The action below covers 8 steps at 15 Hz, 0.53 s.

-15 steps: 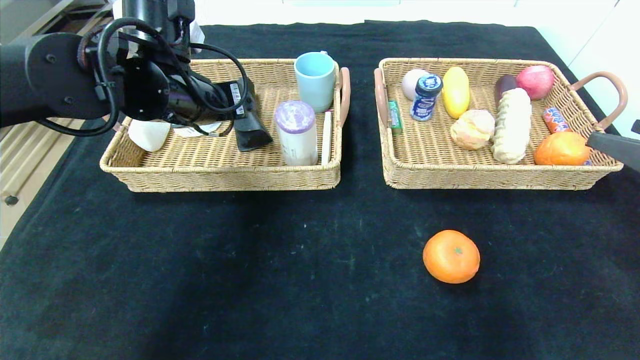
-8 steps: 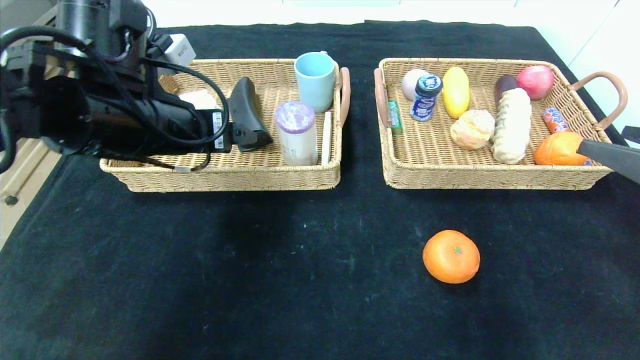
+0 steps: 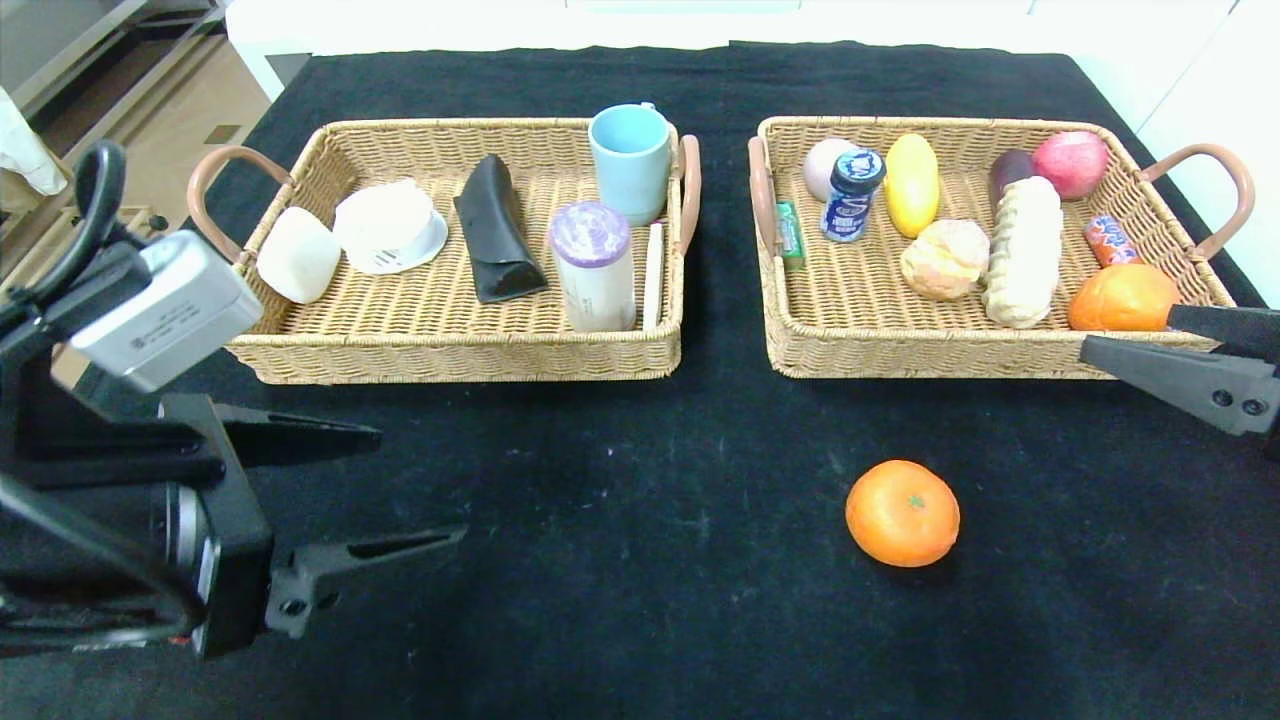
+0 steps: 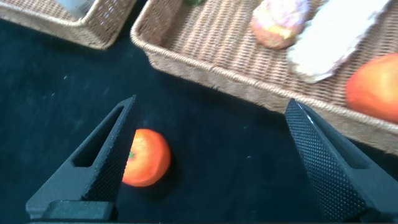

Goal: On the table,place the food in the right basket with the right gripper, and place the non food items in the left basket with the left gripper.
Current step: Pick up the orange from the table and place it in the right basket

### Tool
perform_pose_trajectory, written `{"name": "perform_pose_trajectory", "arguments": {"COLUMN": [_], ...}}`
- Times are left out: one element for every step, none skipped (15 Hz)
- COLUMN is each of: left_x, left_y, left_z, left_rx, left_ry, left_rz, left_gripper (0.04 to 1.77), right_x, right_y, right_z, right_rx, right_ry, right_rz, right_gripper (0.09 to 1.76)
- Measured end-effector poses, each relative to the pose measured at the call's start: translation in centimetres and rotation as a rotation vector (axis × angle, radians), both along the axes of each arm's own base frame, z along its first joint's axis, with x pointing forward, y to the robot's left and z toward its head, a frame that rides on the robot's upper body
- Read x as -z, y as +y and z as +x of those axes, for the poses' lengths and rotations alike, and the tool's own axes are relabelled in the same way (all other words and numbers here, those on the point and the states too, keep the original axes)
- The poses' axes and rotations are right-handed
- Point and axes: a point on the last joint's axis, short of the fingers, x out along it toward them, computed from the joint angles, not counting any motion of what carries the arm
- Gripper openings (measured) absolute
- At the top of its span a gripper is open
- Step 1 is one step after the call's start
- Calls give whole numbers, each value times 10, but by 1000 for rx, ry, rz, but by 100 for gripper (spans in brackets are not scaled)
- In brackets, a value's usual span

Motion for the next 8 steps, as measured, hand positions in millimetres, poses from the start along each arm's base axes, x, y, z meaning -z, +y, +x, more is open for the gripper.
{"name": "perform_pose_trajectory", "arguments": {"left_x": [5, 8, 11, 11, 12, 16, 19, 25], "left_y": [0, -1, -2, -4, -5, -6, -7, -8], "left_z": [-7, -11, -14, -14, -14, -13, -13, -13], "left_rx": [31, 52, 72, 82, 88, 93, 102, 118], "left_ry": [6, 9, 7, -25, -53, -75, -98, -98], "left_rz": [3, 7, 11, -1, -14, -24, -29, -20], "left_gripper": [169, 169, 169, 169, 170, 170, 170, 170], "right_x": [3, 5, 7, 9, 10, 13, 14, 16], "right_y": [6, 11, 17, 22, 27, 32, 37, 41], "right_z": [-1, -2, -4, -6, -8, -10, -11, -11], "right_rx": [-6, -8, -11, -15, -18, -23, -22, -12], "right_ry": [16, 36, 54, 67, 84, 109, 136, 159], "right_rz": [-7, -15, -24, -34, -38, -41, -48, -53], "right_gripper": [171, 171, 171, 171, 171, 171, 171, 171]}}
